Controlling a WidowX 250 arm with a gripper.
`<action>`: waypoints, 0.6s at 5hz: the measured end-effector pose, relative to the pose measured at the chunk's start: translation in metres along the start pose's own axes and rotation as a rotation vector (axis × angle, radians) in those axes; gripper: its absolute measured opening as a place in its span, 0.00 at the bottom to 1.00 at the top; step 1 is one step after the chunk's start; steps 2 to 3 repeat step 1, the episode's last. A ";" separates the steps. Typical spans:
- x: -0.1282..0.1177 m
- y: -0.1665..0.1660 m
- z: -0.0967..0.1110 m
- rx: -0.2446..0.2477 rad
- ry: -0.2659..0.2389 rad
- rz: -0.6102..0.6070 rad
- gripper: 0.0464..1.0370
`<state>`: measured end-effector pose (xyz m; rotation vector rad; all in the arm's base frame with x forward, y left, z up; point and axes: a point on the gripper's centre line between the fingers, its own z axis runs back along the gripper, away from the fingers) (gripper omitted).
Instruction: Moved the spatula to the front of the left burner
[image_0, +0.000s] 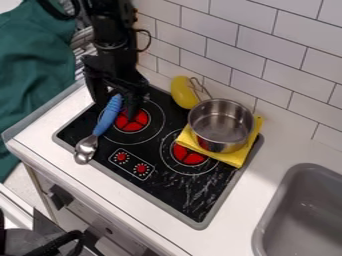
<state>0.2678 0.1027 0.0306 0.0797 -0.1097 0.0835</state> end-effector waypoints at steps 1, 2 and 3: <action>-0.001 -0.020 -0.001 -0.017 -0.009 0.013 0.97; -0.001 -0.020 -0.001 -0.017 -0.009 0.013 0.97; -0.001 -0.020 -0.001 -0.017 -0.009 0.013 0.97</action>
